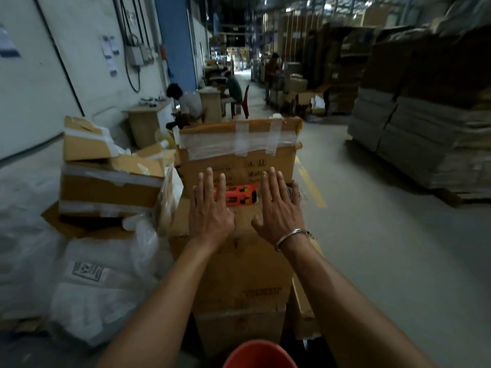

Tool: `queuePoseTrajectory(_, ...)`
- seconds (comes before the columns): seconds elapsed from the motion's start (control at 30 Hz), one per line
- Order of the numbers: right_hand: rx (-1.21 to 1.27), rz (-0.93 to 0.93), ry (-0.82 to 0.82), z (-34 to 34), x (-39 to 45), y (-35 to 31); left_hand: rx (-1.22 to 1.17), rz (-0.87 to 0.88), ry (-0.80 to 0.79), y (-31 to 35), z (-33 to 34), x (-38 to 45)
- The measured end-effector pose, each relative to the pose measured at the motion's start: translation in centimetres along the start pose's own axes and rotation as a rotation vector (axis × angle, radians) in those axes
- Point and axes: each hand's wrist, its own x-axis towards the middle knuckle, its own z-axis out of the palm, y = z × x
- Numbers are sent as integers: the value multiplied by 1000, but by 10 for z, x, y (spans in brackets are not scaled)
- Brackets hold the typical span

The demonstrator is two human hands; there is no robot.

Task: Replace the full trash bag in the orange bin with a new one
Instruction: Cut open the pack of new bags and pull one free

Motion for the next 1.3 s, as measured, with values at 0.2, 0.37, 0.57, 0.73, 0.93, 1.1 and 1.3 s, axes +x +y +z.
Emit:
queuePoseTrajectory(0.2, 4, -9, 108, -45, 36, -2, -2, 28, 112, -4, -47, 35)
queuePoseTrajectory(0.37, -45, -20, 209, -79, 59, 11, 16, 55, 164, 1, -77, 58)
queuePoseTrajectory(0.57, -81, -38, 276, -109, 96, 38, 88, 76, 256, 13, -103, 97)
queuePoseTrajectory(0.73, -93, -77, 315, -118, 123, 55, 98, 55, 354, 25, -113, 124)
queuePoseTrajectory(0.93, -70, -97, 305, -103, 140, 65, 120, 50, 344, 32, -95, 140)
queuePoseTrajectory(1.1, -86, -113, 299, -80, 152, 67, 123, 53, 307, 29, -71, 154)
queuePoseTrajectory(1.3, -77, -123, 227, -37, 153, 63, 96, 84, 224, 23, -32, 156)
